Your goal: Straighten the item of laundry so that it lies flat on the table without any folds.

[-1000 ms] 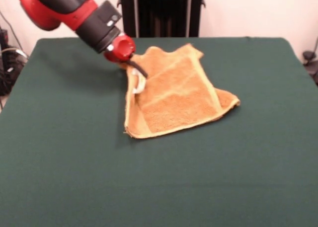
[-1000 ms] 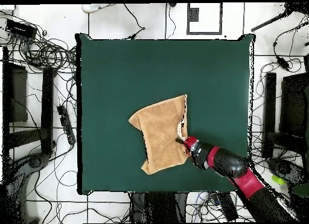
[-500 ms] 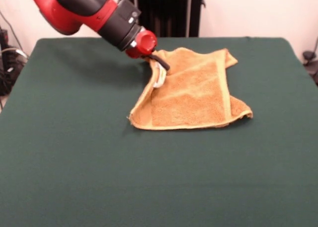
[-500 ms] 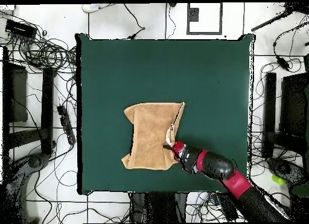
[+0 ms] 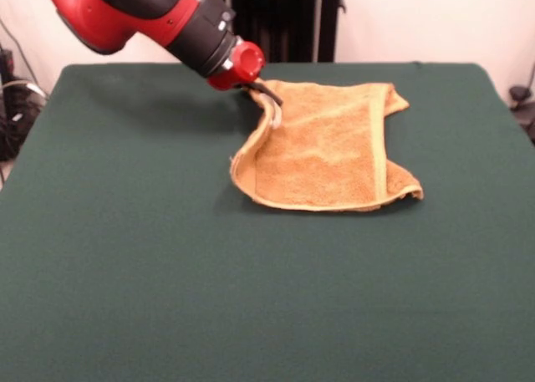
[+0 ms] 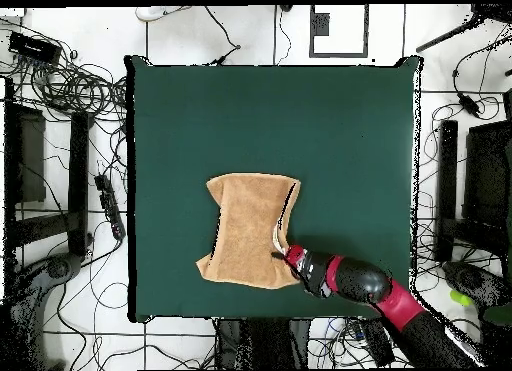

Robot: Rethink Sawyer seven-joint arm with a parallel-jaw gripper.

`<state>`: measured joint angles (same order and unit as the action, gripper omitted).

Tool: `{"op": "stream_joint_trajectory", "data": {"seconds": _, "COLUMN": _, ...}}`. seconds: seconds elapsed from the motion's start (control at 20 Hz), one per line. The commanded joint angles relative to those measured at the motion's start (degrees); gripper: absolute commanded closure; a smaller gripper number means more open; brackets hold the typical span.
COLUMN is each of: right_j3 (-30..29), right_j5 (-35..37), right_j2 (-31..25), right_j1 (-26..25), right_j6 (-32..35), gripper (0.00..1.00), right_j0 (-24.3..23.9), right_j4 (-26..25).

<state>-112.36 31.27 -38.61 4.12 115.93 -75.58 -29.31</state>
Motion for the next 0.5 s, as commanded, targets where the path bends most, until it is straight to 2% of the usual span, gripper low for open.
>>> {"op": "stream_joint_trajectory", "data": {"seconds": 0.05, "right_j3": 8.7, "right_j5": 10.4, "right_j2": 0.9, "right_j1": 1.3, "right_j6": -19.5, "gripper": 1.00, "right_j0": 2.8, "right_j4": -6.8}}
{"op": "stream_joint_trajectory", "data": {"seconds": 0.25, "right_j3": 13.3, "right_j5": 10.2, "right_j2": 2.0, "right_j1": -0.2, "right_j6": -21.8, "gripper": 1.00, "right_j0": 4.4, "right_j4": -12.5}}
{"op": "stream_joint_trajectory", "data": {"seconds": 0.5, "right_j3": 14.7, "right_j5": 11.4, "right_j2": 1.1, "right_j1": -2.3, "right_j6": -23.6, "gripper": 1.00, "right_j0": 2.7, "right_j4": -13.4}}
